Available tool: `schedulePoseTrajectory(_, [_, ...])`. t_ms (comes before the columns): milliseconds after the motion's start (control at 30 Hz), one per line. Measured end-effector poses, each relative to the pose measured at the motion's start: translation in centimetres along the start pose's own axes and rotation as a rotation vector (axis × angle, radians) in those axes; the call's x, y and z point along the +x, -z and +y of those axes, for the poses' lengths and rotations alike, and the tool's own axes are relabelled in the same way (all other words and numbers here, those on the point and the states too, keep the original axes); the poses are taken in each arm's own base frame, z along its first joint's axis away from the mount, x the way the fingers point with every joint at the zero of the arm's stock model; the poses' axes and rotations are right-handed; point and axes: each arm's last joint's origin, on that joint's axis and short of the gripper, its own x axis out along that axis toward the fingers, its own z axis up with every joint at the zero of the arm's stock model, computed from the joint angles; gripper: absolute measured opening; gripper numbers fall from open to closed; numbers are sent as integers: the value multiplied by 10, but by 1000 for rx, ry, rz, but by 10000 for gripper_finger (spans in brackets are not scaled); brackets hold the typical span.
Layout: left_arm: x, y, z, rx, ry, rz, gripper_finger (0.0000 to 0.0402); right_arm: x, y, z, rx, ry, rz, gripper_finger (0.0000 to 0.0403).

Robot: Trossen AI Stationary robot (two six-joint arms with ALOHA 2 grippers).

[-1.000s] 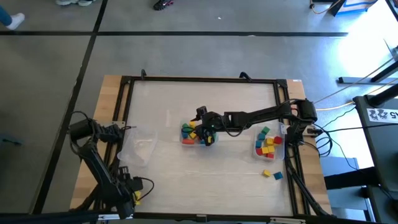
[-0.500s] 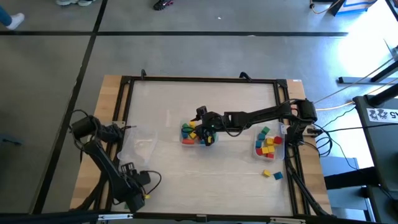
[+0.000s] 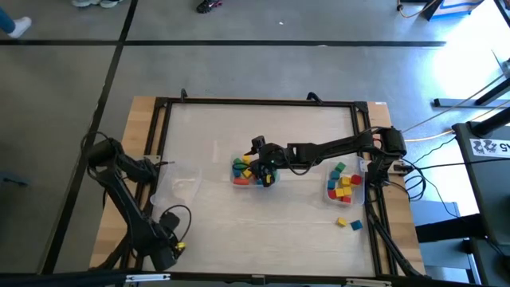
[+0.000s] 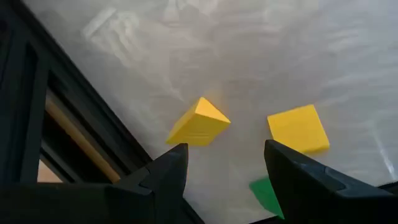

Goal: Sort blocks by size
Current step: Put the yellow triangular block into the left transparent bin

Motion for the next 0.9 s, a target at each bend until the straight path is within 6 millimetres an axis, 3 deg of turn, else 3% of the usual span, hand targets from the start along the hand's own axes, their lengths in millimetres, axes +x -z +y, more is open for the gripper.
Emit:
schedulePoseTrajectory(267, [5, 5, 8, -107, -65, 20, 210, 0, 0, 0, 14, -1, -1, 287])
schedulePoseTrajectory(900, [19, 3, 14, -140, -82, 36, 210, 0, -1, 1, 25, -22, -15, 287])
